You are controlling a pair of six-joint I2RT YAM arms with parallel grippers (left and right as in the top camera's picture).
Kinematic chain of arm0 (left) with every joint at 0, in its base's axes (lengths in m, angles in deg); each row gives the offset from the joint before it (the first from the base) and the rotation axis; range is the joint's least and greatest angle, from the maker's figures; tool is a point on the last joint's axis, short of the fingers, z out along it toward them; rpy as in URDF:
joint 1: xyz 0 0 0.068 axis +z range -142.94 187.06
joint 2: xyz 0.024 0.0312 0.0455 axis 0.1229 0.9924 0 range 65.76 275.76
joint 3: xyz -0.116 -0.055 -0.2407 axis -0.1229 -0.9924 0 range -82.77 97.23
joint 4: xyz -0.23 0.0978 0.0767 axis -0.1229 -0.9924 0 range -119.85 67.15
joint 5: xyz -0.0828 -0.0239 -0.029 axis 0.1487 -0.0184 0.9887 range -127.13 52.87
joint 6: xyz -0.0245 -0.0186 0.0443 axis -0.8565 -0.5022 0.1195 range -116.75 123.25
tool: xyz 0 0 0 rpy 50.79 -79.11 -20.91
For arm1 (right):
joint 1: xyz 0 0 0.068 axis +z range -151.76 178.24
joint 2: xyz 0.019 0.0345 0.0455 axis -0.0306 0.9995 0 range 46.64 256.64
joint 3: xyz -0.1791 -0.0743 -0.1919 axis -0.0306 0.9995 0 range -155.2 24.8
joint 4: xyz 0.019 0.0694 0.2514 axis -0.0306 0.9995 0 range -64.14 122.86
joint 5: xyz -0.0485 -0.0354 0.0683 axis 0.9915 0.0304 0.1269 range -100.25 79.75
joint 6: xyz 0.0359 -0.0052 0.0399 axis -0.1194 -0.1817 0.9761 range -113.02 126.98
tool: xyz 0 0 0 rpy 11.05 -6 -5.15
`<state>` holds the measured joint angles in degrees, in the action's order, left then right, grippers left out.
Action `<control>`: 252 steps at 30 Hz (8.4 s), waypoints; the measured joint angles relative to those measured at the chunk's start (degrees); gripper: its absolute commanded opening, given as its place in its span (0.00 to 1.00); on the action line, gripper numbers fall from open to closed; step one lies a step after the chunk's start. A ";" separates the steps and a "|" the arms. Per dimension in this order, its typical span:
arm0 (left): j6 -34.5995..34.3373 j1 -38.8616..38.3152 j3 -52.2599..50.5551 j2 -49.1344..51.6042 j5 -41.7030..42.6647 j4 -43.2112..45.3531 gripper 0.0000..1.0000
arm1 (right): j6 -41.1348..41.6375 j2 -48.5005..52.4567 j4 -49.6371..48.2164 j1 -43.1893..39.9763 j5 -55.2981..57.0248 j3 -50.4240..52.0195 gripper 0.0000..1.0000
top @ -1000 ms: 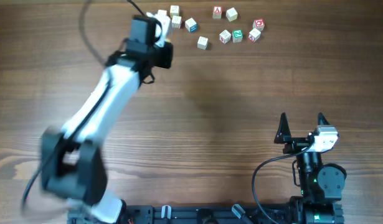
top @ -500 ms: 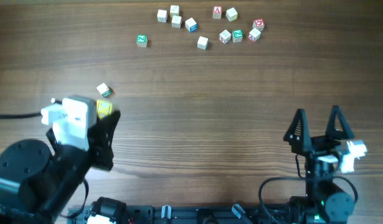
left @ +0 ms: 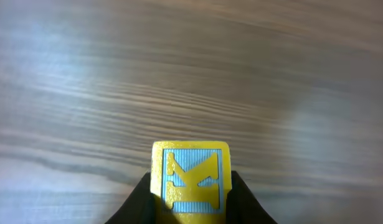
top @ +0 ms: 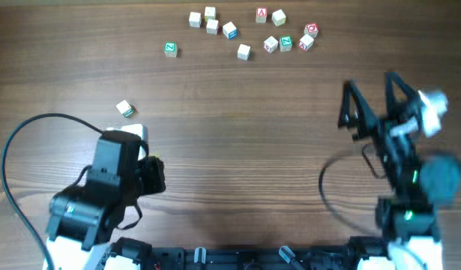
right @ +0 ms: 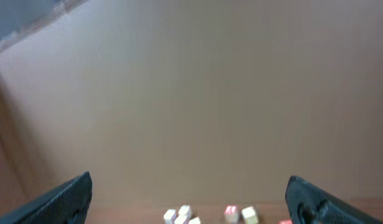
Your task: Form a circle
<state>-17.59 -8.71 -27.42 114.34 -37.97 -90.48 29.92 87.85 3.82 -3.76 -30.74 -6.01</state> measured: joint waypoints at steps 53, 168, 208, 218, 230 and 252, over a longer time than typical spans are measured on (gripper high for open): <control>-22.01 20.39 -4.52 40.09 1.95 46.99 0.04 | -3.72 43.32 45.18 -0.09 -3.82 -30.47 1.00; -20.46 16.46 -3.32 50.42 -5.79 52.76 0.27 | -2.16 43.32 46.27 -0.09 -3.65 -30.47 1.00; -18.88 16.46 -4.42 50.97 -5.09 53.02 0.36 | -2.16 43.32 46.49 -0.09 -2.95 -30.47 1.00; -18.88 16.46 -4.42 50.97 -4.96 53.53 0.47 | -2.16 43.32 46.49 -0.09 -2.78 -30.47 1.00; -18.88 16.46 -4.39 50.82 -4.85 53.33 0.55 | -2.16 43.32 46.49 -0.09 -2.75 -30.47 0.99; -16.06 19.61 -4.46 42.88 -6.60 42.38 0.19 | -2.16 43.32 46.86 -0.09 -2.54 -30.47 1.00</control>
<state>-33.65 10.90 -31.88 157.22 -44.57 -48.10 27.75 131.17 50.68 -3.84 -33.28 -36.48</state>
